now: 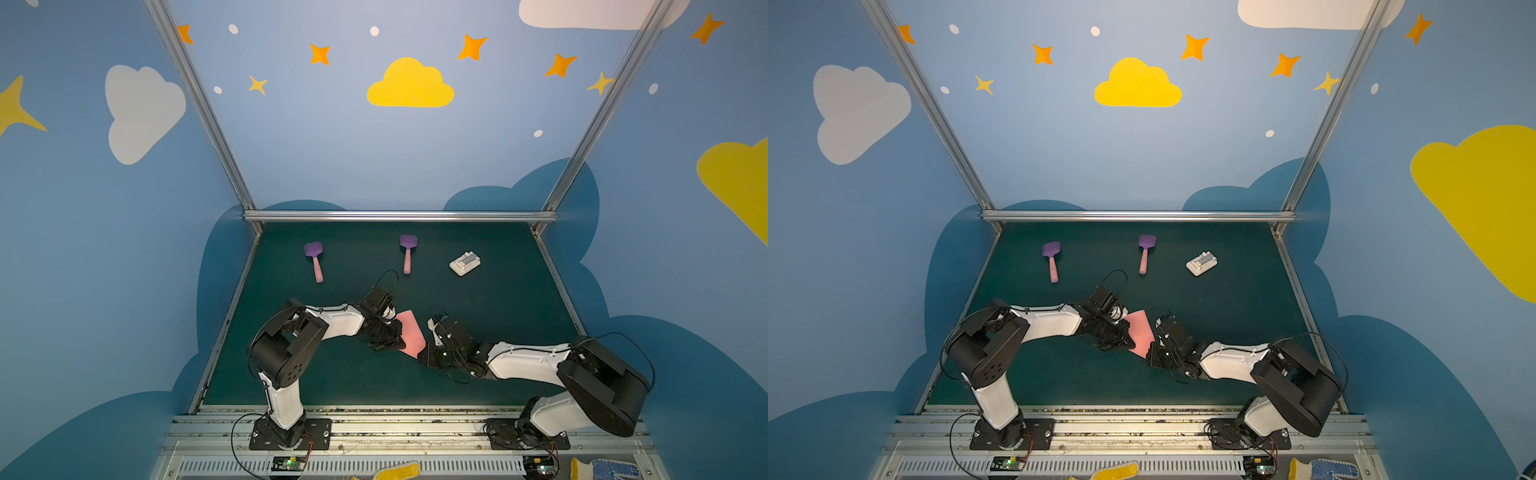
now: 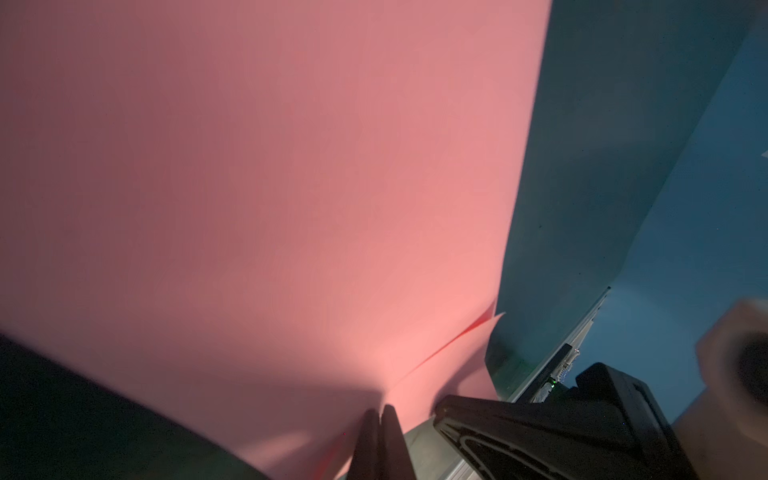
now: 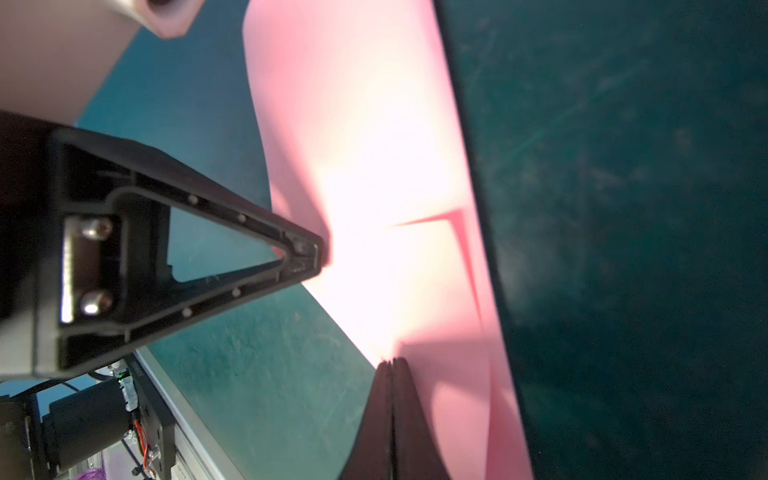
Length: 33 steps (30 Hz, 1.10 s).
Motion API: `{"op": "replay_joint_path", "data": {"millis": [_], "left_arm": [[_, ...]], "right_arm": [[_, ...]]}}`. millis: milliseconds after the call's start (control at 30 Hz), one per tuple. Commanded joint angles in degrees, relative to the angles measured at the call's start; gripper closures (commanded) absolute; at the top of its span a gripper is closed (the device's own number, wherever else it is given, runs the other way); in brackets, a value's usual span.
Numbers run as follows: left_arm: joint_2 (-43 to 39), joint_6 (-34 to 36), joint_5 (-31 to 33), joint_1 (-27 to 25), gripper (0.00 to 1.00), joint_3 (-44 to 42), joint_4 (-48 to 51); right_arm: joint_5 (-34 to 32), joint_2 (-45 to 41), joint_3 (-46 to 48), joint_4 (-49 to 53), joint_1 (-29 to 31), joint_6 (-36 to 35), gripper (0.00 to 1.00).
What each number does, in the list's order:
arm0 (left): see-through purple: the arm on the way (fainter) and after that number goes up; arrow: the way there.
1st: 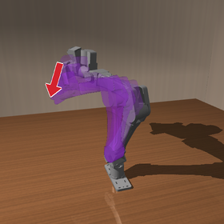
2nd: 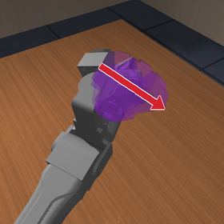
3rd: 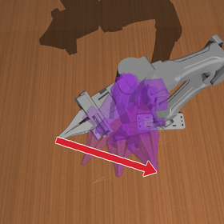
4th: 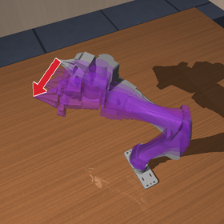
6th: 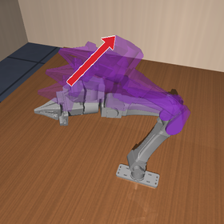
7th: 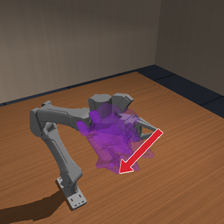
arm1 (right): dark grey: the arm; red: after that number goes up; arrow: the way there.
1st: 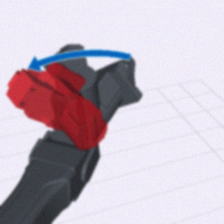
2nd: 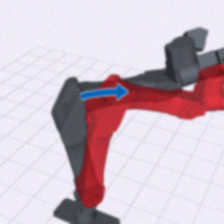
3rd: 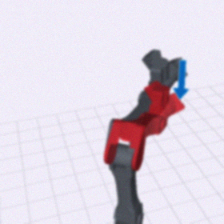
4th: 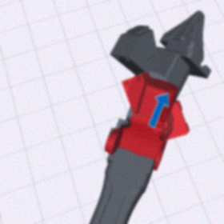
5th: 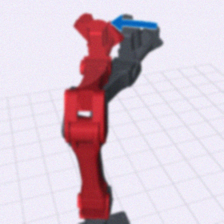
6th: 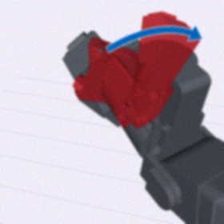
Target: Fold a paper plane with a square sheet of paper (fold left side to right side)
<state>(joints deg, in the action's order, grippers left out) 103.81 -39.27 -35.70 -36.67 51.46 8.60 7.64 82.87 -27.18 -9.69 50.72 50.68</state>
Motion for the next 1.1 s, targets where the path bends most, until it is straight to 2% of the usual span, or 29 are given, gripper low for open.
{"op": "replay_joint_path", "data": {"millis": [0,600,800,967,1067], "left_arm": [[3.8,1.1,4.7,-1.1,0.96,-1.8,3.9],[3.7,1.1,5.0,-0.8,0.96,-1.9,4.0],[3.7,1.1,4.9,-0.8,0.96,-1.9,3.9],[3.5,0.9,4.9,-0.8,0.96,-2.1,3.8],[3.6,0.7,4.9,-0.7,0.96,-2.2,3.7]], "right_arm": [[-2.5,-0.8,3.5,6.8,-0.6,0.9,1.00],[-4.8,-11.4,13.9,10.1,-1.6,5.8,1.00],[-6.0,-18.4,16.0,15.8,-1.7,9.4,1.00],[-6.3,-27.2,13.6,21.3,-2.2,9.6,1.00],[-4.8,-28.8,10.6,21.3,-2.4,8.2,1.00]]}}
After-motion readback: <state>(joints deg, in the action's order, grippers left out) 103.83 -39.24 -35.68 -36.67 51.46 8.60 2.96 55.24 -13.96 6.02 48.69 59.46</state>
